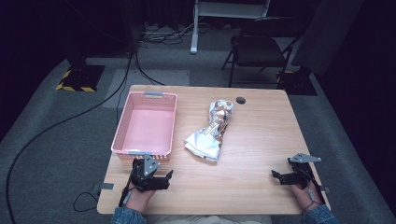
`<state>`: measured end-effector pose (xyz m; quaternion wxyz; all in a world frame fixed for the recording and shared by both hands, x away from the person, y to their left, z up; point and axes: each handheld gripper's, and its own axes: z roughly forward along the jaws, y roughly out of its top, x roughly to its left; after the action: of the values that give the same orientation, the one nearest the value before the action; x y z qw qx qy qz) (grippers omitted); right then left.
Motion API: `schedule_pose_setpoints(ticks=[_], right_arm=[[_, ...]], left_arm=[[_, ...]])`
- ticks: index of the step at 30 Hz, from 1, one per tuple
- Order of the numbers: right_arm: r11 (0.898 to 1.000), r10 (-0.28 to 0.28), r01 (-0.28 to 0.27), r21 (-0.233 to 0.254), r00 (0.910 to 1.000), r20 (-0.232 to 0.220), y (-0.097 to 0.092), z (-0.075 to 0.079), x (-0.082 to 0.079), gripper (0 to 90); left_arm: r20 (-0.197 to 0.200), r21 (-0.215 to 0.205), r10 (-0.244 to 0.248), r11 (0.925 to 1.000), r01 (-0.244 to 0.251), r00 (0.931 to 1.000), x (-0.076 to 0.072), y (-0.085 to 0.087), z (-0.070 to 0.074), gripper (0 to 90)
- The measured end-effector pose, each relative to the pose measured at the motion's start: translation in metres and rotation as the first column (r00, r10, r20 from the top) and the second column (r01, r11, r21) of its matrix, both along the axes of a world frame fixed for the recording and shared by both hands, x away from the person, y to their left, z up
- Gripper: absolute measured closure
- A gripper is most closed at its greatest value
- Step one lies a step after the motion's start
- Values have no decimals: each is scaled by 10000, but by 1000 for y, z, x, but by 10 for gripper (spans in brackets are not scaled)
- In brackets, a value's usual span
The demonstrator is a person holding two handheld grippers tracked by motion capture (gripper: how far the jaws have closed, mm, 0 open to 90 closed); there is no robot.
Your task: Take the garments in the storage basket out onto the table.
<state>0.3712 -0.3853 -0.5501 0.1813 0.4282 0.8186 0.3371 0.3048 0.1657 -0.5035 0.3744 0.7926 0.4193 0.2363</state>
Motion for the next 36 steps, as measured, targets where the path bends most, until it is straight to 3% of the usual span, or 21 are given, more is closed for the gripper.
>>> schedule_pose_setpoints(ticks=[15,26,36], right_arm=[[10000,1,-1,0,10000,0,0,0,0,3],[10000,-1,1,1,10000,-2,0,0,0,4],[10000,2,-2,1,10000,0,0,0,0,4]], left_arm=[[-543,199,532,9984,-522,9971,-6,23,-13,67],[-988,276,694,9974,-670,9927,-5,29,-22,65],[-1816,350,773,9968,-721,9803,-2,32,-32,57]])
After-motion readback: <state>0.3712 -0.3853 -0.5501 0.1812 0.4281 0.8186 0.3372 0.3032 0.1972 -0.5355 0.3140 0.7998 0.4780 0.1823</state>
